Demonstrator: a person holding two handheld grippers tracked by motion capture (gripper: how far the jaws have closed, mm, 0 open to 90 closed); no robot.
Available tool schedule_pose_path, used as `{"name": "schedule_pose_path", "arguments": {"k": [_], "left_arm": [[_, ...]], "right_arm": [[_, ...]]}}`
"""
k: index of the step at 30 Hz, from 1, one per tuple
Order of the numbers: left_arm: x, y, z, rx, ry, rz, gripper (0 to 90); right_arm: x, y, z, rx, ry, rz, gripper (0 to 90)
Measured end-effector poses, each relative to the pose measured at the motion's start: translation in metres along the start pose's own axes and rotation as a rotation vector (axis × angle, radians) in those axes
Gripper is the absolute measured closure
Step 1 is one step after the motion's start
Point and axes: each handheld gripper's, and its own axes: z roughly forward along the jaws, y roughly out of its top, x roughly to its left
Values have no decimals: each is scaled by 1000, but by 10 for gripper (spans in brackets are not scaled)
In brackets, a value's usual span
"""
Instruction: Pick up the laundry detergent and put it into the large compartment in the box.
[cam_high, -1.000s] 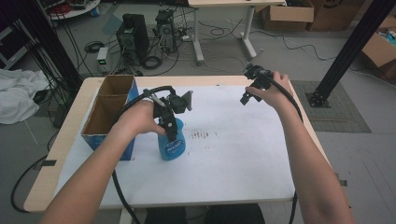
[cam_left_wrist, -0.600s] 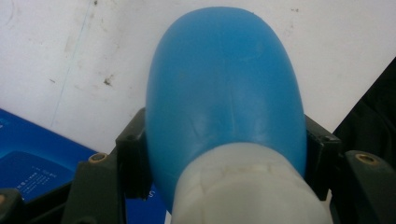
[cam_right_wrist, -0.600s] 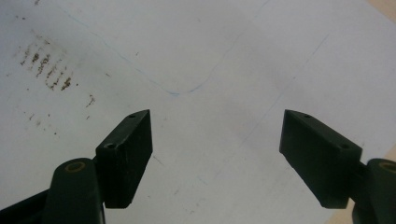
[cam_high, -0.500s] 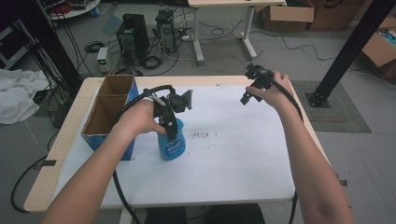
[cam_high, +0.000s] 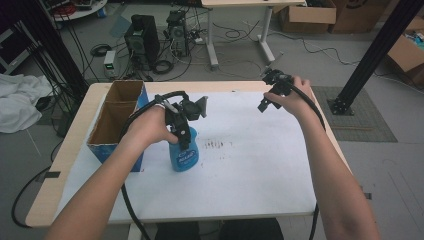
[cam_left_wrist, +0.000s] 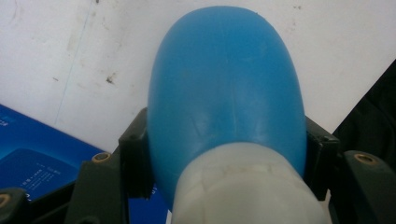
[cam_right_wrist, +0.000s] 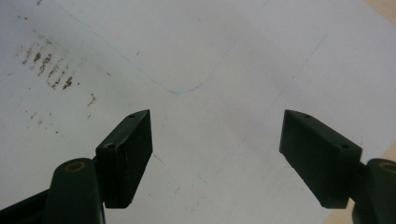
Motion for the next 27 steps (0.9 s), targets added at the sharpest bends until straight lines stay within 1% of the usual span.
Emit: {"name": "schedule_pose_path", "arguments": {"k": [3,7,10,12,13,16,17,22,27], "left_arm": [[-1,2,-2,4,-5,-3,376],[-2,2,-10,0,-13,-13,376],[-2,0,-21,-11,-18,-35,377],[-1,-2,-32,-22,-22,-59,377],[0,-3,-36,-26,-23,-63,377],[2,-6,-54,-32,-28,-97,377],[2,-7,-62,-37,-31,-118,377],[8,-15,-93,-61,-46,-182,378],[14,-25,-123,-92,-66,-270,378]], "right_arm": [[0,-1,0,5,-3,3,256],[1,0,0,4,-2,1,256],[1,0,0,3,-1,-3,256],[2,0,0,5,-2,0,256],[2,1,0,6,-1,-3,256],[3,1,0,6,-1,-4,256],[2,1,0,4,0,-6,255],[2,1,0,4,-2,-8,256],[2,1,-1,1,0,-5,255]]}}
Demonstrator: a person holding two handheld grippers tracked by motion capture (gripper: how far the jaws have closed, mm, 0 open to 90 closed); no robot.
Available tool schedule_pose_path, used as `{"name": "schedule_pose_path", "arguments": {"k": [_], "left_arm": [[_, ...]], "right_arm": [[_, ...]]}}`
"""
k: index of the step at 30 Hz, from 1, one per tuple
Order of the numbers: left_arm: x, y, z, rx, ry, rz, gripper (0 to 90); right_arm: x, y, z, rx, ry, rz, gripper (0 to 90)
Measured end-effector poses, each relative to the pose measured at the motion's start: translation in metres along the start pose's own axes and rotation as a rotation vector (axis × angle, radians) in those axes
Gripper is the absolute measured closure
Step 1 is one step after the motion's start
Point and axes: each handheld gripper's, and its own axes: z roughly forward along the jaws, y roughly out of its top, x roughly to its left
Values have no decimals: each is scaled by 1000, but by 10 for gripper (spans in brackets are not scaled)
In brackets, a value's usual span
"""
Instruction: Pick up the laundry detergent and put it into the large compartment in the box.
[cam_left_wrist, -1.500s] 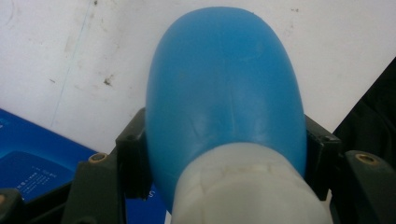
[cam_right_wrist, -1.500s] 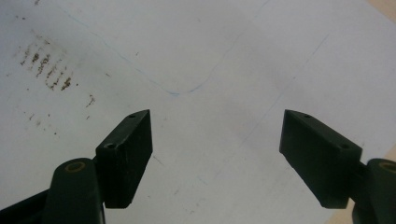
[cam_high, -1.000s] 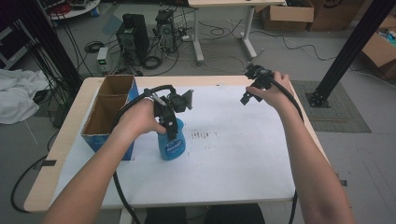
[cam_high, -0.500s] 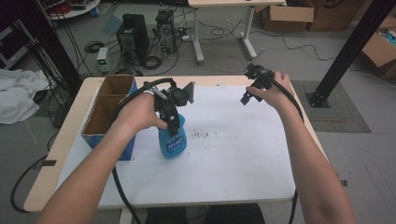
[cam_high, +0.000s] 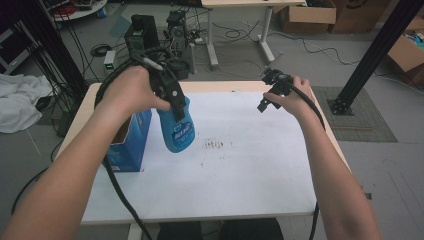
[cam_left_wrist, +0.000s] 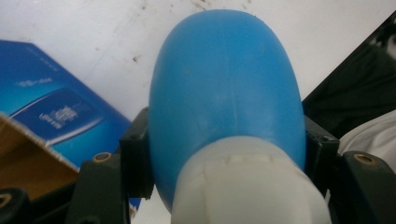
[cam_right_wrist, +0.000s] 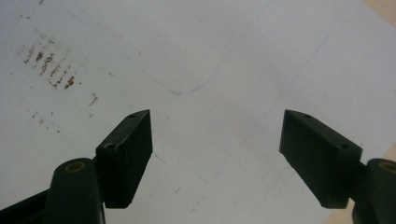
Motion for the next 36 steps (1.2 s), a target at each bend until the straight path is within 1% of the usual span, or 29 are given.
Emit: {"name": "schedule_pose_path", "arguments": {"k": [3,5,6,8,10,14,16,17,18,19,22,23,26,31,33,36], "left_arm": [[4,-4,-15,-10,-2,-46,378],[8,-7,-27,-22,2,-82,379],[10,-9,-32,-27,5,-92,379],[17,-13,-43,-40,11,-140,379],[24,-19,-53,-48,27,-180,379],[41,-34,-69,-90,35,-289,379],[51,-42,-75,-102,35,-350,379],[57,-47,-78,-109,38,-389,379],[61,-50,-79,-111,43,-405,379],[67,-55,-81,-114,53,-434,379],[77,-63,-83,-105,82,-486,380],[81,-66,-83,-103,94,-496,380],[91,-76,-83,-102,106,-551,380],[107,-89,-82,-98,116,-622,380],[112,-93,-81,-95,122,-647,380],[117,-98,-78,-95,127,-665,380]], "right_arm": [[0,0,0,-1,0,-1,256],[0,-1,0,2,-2,-2,256],[0,-1,-1,1,1,-1,256],[0,-1,-1,-2,0,-2,256],[-1,-1,-2,-1,1,-3,256],[-3,-2,-3,-9,2,-3,256],[-3,-3,-4,-10,2,3,256],[-3,-3,-4,-12,2,3,256],[-4,-3,-4,-13,1,1,256],[-4,-3,-4,-13,1,3,256],[-4,-4,-5,-9,3,6,256],[-4,-4,-5,-8,1,5,256],[-4,-4,-6,-14,1,3,257],[-5,-5,-6,-10,1,9,259],[-6,-6,-6,-10,0,9,259],[-6,-6,-7,-13,2,8,259]]}}
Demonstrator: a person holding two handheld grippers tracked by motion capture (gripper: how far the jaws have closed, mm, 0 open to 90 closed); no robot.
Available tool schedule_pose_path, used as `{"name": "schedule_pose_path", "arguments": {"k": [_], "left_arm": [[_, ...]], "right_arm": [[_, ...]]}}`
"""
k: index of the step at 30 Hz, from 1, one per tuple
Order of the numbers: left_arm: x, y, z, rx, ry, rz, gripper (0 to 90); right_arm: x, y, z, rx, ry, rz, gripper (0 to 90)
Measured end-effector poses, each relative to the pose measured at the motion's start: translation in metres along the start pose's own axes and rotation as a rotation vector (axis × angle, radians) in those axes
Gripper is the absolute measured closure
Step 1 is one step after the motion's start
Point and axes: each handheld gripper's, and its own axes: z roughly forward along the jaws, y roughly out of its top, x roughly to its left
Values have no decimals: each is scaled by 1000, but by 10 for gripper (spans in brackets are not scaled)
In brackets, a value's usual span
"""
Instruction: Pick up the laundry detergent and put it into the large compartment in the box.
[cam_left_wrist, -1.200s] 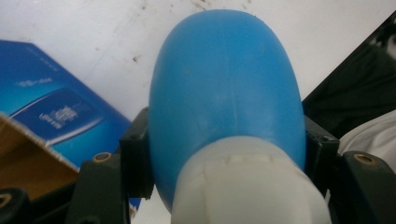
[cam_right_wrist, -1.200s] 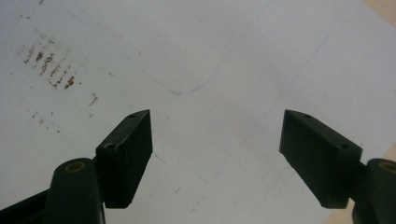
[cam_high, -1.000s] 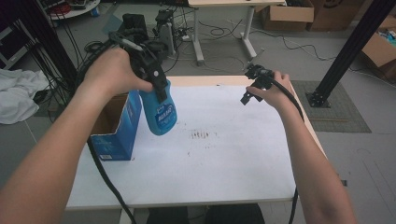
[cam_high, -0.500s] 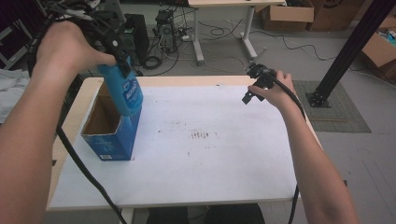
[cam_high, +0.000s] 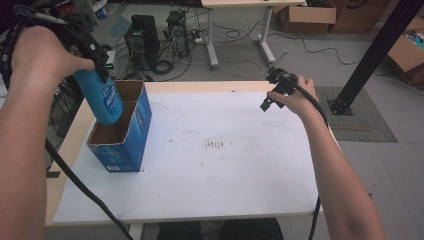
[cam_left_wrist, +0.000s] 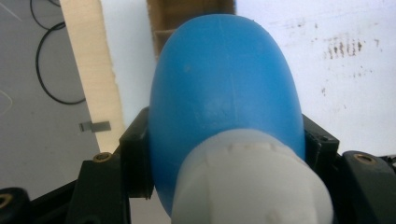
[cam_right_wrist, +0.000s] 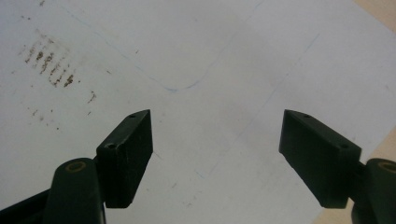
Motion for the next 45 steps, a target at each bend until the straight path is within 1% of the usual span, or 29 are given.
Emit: {"name": "schedule_pose_path", "arguments": {"k": [2,9,16,21,26,33,36,37,38,40,42,44,45], "left_arm": [[4,0,3,-4,-6,-14,380],[10,0,19,10,-12,-30,380],[11,2,39,31,-21,-20,380],[11,3,58,47,-18,-19,380],[11,4,79,71,-32,-17,380],[9,6,104,89,-26,-6,380],[9,7,113,97,-25,-4,380],[9,7,117,98,-28,-14,380],[9,7,120,102,-24,-9,380],[8,7,126,106,-26,-16,380],[9,7,132,117,-24,-7,380],[9,7,137,121,-30,-13,380],[10,7,140,126,-27,-8,380]], "right_arm": [[0,0,0,0,-1,-1,259],[0,0,0,-1,-1,-3,259],[1,0,1,5,-12,-5,258],[1,0,1,8,-14,-10,259],[1,0,1,5,-14,-11,259],[1,0,1,6,-12,-5,259],[1,0,1,8,-13,-4,259],[1,0,1,8,-14,-5,259],[1,0,1,7,-13,-7,258],[2,0,2,12,-16,-10,259],[2,0,2,13,-15,-7,259],[2,1,1,10,-15,-11,259],[3,1,1,10,-15,-11,259]]}}
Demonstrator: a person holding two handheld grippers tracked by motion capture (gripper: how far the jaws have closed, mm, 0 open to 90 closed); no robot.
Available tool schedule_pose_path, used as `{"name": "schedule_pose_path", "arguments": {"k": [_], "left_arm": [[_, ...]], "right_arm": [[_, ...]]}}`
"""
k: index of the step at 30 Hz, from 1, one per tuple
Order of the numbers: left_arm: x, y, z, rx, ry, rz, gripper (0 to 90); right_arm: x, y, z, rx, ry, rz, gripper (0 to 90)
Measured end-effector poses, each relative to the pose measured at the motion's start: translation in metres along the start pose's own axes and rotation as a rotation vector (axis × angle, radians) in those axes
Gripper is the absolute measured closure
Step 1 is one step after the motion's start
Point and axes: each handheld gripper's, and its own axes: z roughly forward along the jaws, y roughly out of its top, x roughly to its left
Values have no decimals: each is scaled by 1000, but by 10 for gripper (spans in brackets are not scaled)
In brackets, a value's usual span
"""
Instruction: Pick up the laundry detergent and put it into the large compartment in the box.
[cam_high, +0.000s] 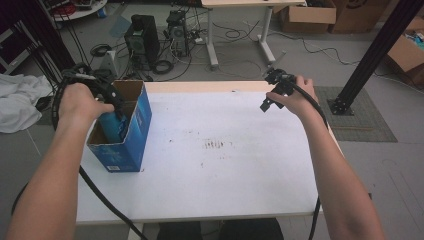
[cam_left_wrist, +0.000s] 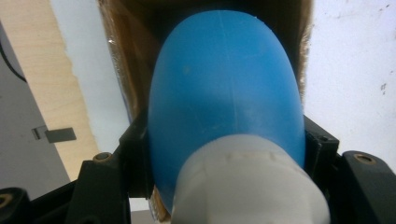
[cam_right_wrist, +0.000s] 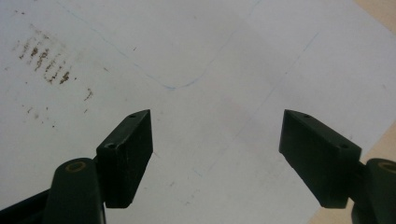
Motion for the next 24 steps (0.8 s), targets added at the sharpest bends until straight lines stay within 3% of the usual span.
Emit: {"name": "schedule_pose_path", "arguments": {"k": [16,24], "left_arm": [[2,0,30,15,13,10,380],[2,0,40,9,-5,6,380]], "right_arm": [[-2,-1,-1,2,-1,4,258],[-1,-1,0,4,0,2,258]]}}
